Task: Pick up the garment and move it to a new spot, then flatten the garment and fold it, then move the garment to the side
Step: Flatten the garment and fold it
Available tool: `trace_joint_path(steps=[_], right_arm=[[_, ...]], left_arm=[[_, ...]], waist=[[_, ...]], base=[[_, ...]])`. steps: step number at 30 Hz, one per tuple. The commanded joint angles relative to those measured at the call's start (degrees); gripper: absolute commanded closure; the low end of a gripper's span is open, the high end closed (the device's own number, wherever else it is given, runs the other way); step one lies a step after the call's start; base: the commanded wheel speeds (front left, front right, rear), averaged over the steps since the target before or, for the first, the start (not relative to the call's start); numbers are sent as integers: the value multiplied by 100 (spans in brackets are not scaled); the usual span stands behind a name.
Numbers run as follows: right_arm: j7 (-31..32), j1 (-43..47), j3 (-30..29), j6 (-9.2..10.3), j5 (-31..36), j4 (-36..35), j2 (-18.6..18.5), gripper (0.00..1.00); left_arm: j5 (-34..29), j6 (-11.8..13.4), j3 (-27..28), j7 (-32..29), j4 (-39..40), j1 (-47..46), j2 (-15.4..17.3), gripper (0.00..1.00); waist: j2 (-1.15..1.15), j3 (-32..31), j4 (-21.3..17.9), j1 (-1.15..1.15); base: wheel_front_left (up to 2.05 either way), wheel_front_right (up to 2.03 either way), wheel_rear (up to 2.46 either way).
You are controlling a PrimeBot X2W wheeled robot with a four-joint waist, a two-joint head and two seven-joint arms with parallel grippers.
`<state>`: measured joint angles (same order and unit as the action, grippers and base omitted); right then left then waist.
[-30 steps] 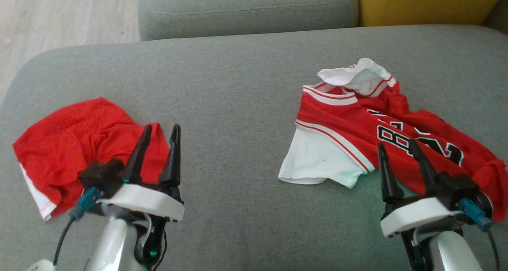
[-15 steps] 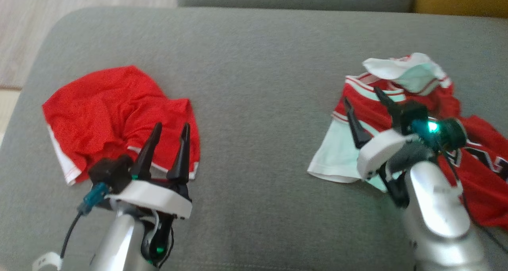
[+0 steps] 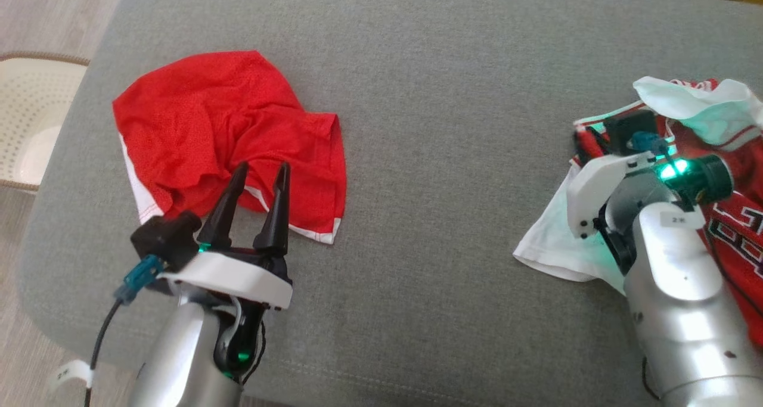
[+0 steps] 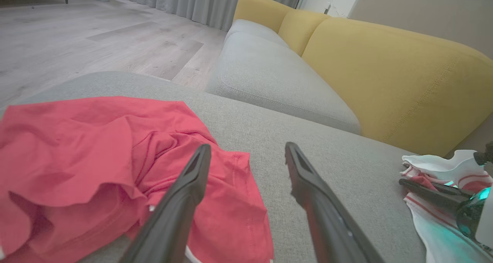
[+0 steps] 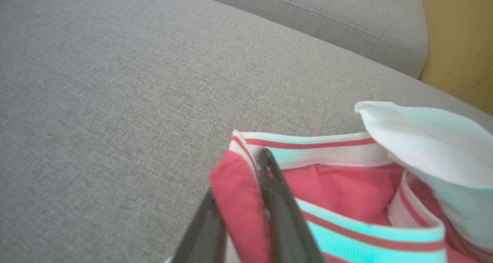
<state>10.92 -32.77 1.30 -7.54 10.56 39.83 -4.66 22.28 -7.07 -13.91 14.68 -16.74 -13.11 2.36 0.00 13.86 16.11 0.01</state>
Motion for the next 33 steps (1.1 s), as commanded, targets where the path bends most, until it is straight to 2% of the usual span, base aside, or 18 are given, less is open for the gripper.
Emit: trace_joint_path(steps=[1,6,11,16,17,18,21,25,33], right_arm=[[-117,-365,99,5,-35,-189,27,100],[-657,-818,351,5,-61,-127,67,100],[-1238,-1372,869,5,-41,42,107,100],[-1541,-1742,1542,5,-128,591,147,100],[-1572,-1776,1722,5,-191,734,155,5],[-1583,-1797,1877,5,-269,879,161,0],[-1623,-1824,2080,5,-437,1108,169,0],[-1859,-1782,1980,5,-748,1295,174,0],[-2241,-1154,1042,5,-753,1006,67,0]], left_arm=[[34,-21,169,32,177,-260,52,0],[62,-23,116,32,165,-305,52,0],[83,-21,64,32,156,-317,52,0],[94,-6,20,32,136,-302,52,0],[94,-3,20,32,131,-296,52,0],[93,1,20,32,124,-292,52,0],[88,12,21,32,106,-283,52,0],[71,45,73,32,99,-261,52,0],[-54,66,280,32,171,-117,52,0]], waist=[[0,29,28,-1],[0,50,68,-1],[0,28,106,-1],[0,-9,147,-1],[0,-14,150,-1],[0,-20,151,-1],[0,-42,145,-1],[0,-132,42,-1],[0,-532,-537,-1]], base=[[0,0,0],[0,0,0],[0,0,0],[0,0,0],[0,0,0],[0,0,0],[0,0,0],[0,0,0],[0,0,0]])
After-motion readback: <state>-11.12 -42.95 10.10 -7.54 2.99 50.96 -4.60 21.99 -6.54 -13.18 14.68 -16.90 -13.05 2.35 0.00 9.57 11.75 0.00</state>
